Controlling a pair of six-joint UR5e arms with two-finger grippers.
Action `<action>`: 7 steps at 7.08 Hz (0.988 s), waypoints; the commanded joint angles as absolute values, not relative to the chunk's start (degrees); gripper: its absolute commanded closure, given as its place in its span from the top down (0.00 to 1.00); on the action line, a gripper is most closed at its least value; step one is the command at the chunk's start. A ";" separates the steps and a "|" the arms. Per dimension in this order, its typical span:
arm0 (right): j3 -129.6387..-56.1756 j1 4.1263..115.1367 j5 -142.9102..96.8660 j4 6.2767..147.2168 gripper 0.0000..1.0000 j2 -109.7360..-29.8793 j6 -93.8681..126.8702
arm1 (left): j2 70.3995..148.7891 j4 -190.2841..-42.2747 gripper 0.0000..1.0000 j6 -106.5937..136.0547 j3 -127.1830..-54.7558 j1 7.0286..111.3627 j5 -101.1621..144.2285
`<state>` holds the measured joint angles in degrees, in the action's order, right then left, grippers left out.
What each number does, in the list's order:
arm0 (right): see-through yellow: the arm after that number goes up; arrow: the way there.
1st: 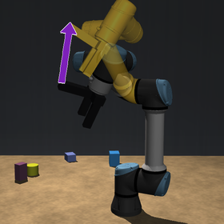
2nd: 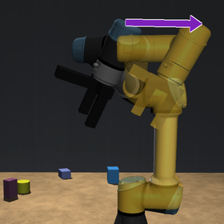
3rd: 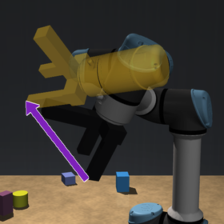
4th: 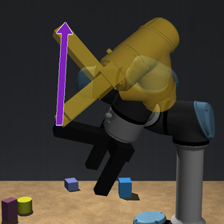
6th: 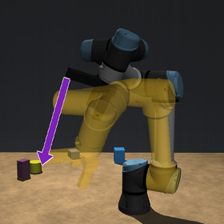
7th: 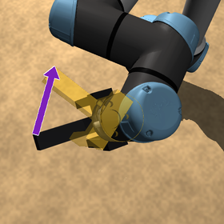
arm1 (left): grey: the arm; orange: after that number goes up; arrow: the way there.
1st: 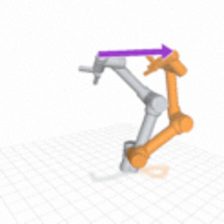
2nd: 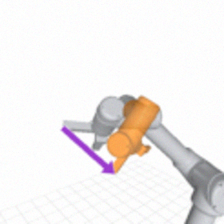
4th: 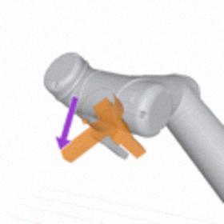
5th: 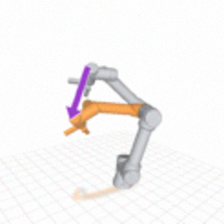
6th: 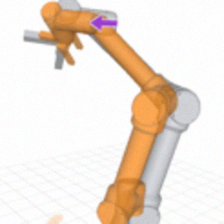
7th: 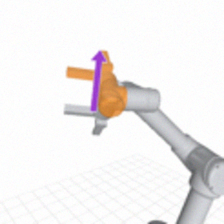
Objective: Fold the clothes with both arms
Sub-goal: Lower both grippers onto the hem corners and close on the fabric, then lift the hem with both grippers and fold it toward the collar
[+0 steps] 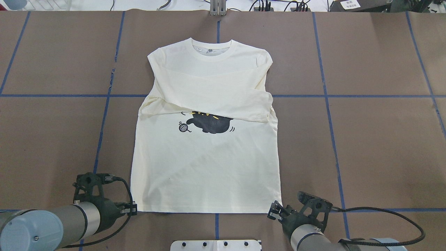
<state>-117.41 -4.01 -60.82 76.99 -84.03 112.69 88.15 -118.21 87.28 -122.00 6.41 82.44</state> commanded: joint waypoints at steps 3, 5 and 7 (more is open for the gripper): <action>-117.07 -4.04 -61.08 76.99 0.02 -83.06 112.68 | 88.15 -118.21 0.00 87.28 -121.90 6.42 82.44; -116.46 -4.04 -61.00 77.08 0.00 -82.18 112.68 | 88.15 -118.21 0.00 87.28 -121.90 6.42 82.44; -119.07 -2.91 -61.78 77.78 0.00 -82.79 111.81 | 88.59 -118.21 0.00 87.10 -122.86 6.42 82.62</action>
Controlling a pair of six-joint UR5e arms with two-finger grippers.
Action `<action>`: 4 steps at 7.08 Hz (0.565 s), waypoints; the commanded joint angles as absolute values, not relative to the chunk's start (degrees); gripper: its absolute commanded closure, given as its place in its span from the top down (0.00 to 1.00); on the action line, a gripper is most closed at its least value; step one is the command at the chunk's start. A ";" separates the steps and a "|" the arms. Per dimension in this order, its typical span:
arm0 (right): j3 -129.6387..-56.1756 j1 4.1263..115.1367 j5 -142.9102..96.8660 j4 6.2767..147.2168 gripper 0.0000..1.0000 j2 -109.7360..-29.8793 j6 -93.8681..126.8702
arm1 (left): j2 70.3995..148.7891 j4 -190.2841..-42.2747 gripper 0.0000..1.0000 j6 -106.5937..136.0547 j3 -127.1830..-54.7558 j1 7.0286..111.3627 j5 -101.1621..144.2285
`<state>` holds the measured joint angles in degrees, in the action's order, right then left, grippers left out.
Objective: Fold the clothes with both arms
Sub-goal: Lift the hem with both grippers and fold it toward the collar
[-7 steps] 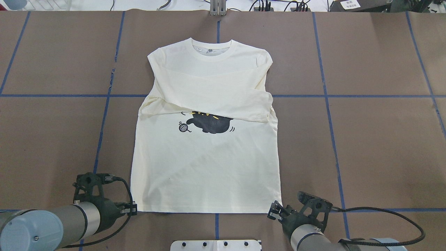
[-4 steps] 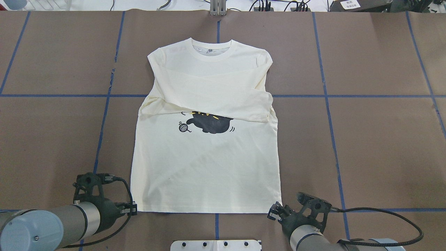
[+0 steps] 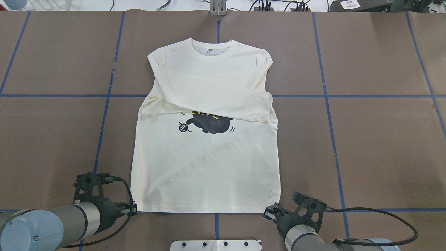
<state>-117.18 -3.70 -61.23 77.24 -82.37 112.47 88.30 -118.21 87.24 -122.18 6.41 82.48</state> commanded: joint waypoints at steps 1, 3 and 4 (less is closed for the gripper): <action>-126.31 -2.73 -63.70 84.05 0.00 -84.79 111.10 | 88.77 -115.78 0.00 87.01 -126.53 6.94 86.53; -141.52 -5.78 -66.17 94.69 0.00 -88.49 111.27 | 89.21 -99.50 0.00 87.10 -142.82 7.03 91.74; -148.20 -6.84 -68.01 101.01 0.00 -88.24 111.27 | 90.78 -89.83 0.00 87.10 -151.00 7.12 95.50</action>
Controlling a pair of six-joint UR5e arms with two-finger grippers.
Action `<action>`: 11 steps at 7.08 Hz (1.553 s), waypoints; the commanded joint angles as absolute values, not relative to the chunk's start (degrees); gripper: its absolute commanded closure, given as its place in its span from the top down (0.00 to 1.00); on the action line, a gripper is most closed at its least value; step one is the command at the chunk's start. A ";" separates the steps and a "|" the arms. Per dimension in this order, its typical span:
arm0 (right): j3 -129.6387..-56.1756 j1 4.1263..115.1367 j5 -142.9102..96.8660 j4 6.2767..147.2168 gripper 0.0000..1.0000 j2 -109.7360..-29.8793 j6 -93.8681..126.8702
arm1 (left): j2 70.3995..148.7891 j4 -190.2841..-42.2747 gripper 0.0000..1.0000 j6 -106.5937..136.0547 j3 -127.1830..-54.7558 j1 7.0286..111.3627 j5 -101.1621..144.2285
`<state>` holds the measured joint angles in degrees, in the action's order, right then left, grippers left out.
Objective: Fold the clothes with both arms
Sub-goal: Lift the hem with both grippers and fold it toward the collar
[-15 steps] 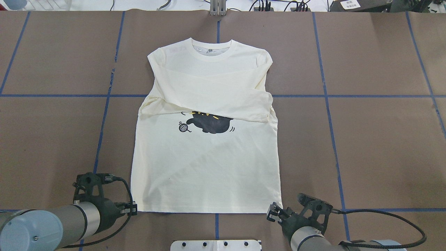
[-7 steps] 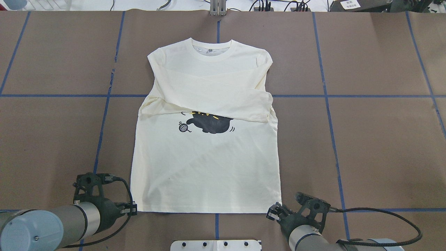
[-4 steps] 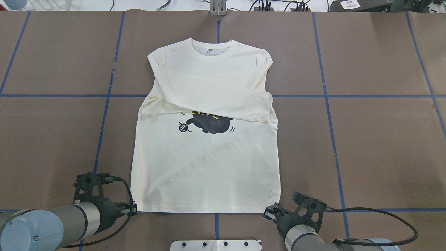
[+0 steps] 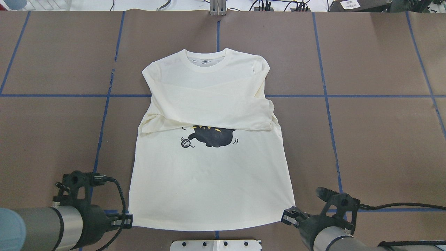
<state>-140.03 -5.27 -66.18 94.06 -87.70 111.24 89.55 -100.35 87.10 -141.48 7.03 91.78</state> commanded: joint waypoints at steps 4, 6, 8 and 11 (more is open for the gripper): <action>-142.44 12.94 -81.88 105.02 0.00 -75.30 99.61 | 104.20 -80.95 0.00 67.83 -143.67 23.57 97.81; -129.00 24.46 -87.16 106.35 0.00 -63.50 93.37 | 109.23 -81.21 0.00 56.91 -132.94 34.23 99.40; -119.93 31.96 -89.11 105.91 0.00 -59.61 87.38 | 114.76 -82.08 0.00 52.32 -123.01 39.79 99.32; -99.13 36.20 -89.47 88.72 0.00 -54.52 86.40 | 116.01 -97.51 0.00 50.89 -107.01 42.18 98.97</action>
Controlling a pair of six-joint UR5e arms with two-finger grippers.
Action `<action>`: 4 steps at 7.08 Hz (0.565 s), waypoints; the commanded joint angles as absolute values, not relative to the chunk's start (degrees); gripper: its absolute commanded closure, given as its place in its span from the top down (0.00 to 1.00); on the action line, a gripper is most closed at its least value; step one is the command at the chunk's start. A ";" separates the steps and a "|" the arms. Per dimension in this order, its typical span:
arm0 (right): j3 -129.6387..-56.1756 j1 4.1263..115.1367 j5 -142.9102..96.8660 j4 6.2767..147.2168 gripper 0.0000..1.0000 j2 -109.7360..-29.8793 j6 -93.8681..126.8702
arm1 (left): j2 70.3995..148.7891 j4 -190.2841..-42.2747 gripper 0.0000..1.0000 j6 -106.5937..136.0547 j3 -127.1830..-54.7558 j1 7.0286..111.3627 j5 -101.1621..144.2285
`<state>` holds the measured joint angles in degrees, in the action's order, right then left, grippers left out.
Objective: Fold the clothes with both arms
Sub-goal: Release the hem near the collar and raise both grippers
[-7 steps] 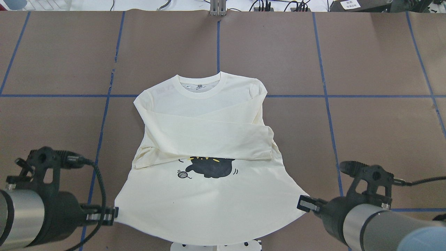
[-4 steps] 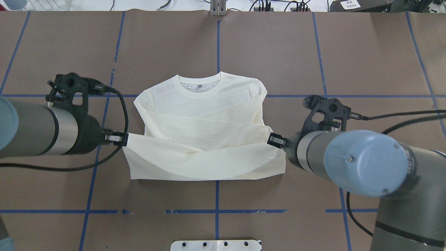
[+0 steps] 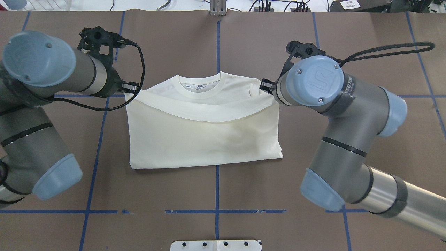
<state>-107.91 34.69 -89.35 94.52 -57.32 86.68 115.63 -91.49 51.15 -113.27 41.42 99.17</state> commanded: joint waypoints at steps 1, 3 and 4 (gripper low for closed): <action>-92.01 36.56 -89.39 85.11 0.00 -51.71 86.40 | 116.54 -101.82 0.00 50.71 -101.39 42.19 98.79; -82.12 36.91 -89.30 78.34 0.00 -49.49 86.48 | 120.39 -111.66 0.00 50.80 -87.69 42.19 98.70; -80.96 36.91 -89.30 78.05 0.00 -49.48 86.40 | 120.58 -114.75 0.00 50.80 -84.06 42.19 98.09</action>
<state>-83.91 36.81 -89.31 79.75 -49.92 86.44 119.69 -110.23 50.80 -89.82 42.17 98.58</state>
